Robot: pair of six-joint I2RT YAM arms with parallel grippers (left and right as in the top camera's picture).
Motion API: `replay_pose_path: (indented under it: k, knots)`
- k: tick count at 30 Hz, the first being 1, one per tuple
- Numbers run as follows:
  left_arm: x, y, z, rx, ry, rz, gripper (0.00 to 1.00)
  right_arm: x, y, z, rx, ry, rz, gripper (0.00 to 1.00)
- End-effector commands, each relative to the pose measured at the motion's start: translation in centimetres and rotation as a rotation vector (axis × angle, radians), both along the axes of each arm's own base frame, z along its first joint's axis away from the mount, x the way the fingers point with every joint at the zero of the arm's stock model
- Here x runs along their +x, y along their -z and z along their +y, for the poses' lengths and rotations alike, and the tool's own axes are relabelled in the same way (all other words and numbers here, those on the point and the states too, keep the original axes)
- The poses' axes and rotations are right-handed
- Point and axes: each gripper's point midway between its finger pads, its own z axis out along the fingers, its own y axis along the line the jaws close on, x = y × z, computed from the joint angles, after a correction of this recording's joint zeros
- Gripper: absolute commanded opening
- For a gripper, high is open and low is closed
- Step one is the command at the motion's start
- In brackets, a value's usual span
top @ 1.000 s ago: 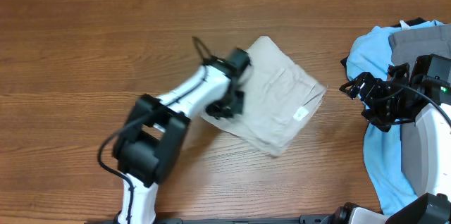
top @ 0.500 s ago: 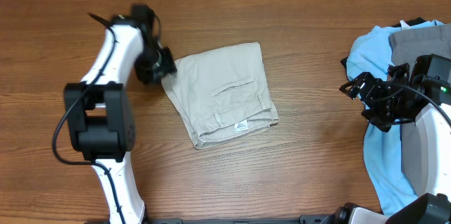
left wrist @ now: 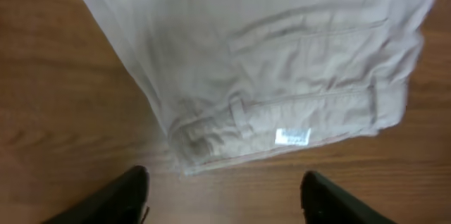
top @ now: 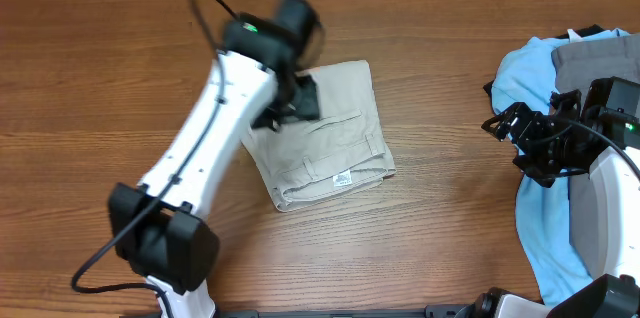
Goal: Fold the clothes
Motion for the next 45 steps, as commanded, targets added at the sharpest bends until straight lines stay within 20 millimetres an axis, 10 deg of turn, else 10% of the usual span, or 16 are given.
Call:
replay_pose_path:
  k: [1, 23, 45]
  knots:
    - [-1.3, 3.1, -0.1, 0.094, -0.148, 0.020, 0.91, 0.3, -0.5, -0.2, -0.013, -0.004, -0.019, 1.00]
    - [-6.9, 15.0, 1.9, 0.162, -0.303, 0.143, 1.00, 0.3, -0.5, -0.2, -0.013, -0.004, -0.019, 1.00]
    - [-10.1, 18.1, 3.4, 0.169, -0.317, 0.224, 0.82, 0.3, -0.5, -0.2, -0.013, -0.004, -0.019, 1.00]
